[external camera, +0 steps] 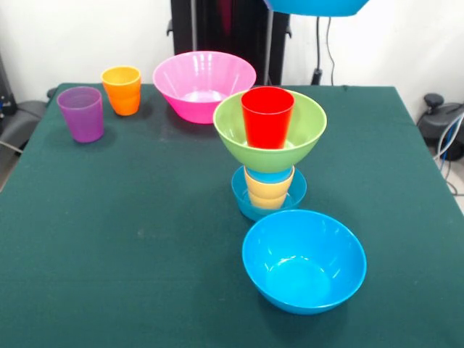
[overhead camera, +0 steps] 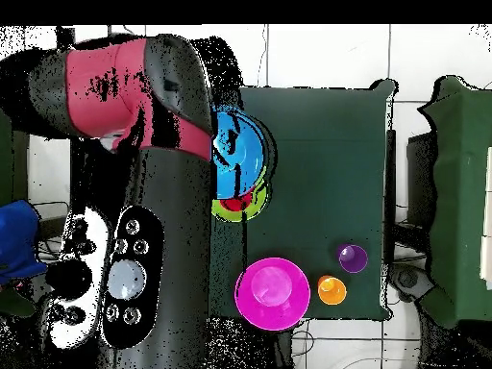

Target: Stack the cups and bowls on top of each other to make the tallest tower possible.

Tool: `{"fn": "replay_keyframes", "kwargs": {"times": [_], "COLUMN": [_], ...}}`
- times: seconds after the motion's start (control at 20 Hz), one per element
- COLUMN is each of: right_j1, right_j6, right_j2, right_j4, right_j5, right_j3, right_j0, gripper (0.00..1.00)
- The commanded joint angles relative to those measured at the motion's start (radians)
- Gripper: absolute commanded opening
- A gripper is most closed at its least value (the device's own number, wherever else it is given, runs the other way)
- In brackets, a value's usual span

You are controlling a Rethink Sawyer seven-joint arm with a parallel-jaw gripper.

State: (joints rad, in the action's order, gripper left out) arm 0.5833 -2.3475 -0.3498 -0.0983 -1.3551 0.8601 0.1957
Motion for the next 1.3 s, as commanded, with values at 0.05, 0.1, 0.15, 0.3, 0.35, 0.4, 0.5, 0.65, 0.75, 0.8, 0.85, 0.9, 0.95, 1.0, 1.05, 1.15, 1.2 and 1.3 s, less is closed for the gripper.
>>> {"fn": "replay_keyframes", "kwargs": {"times": [0.05,0.1,0.15,0.3,0.35,0.4,0.5,0.65,0.75,0.8,0.85,0.9,0.95,1.0,1.05,1.15,1.2,1.3], "right_j1": [0.015,0.020,0.021,0.026,0.029,0.033,0.039,0.045,0.051,0.053,0.054,0.056,0.057,0.059,0.061,0.062,0.061,0.058], "right_j6": [0.175,0.163,0.152,0.142,0.131,0.127,0.116,0.111,0.103,0.098,0.094,0.091,0.086,0.084,0.081,0.081,0.084,0.093], "right_j2": [0.122,0.124,0.128,0.143,0.147,0.152,0.159,0.163,0.166,0.163,0.166,0.165,0.161,0.157,0.151,0.134,0.130,0.125], "right_j4": [-0.031,-0.025,-0.017,-0.001,0.006,0.010,0.016,0.015,0.019,0.013,0.014,0.008,0.003,-0.005,-0.015,-0.037,-0.043,-0.052], "right_j5": [0.088,0.100,0.106,0.128,0.146,0.168,0.196,0.214,0.227,0.244,0.253,0.264,0.261,0.265,0.266,0.253,0.246,0.231], "right_j3": [0.176,0.197,0.207,0.238,0.257,0.277,0.304,0.323,0.344,0.352,0.360,0.367,0.368,0.372,0.370,0.364,0.359,0.348], "right_j0": [-0.020,-0.019,-0.019,-0.024,-0.026,-0.029,-0.033,-0.035,-0.035,-0.032,-0.033,-0.030,-0.028,-0.024,-0.021,-0.012,-0.012,-0.014], "gripper": [0.00,0.00,0.00,0.00,0.00,0.00,0.00,0.00,0.00,0.00,0.00,0.00,0.00,0.00,0.00,0.00,0.00,0.00]}}
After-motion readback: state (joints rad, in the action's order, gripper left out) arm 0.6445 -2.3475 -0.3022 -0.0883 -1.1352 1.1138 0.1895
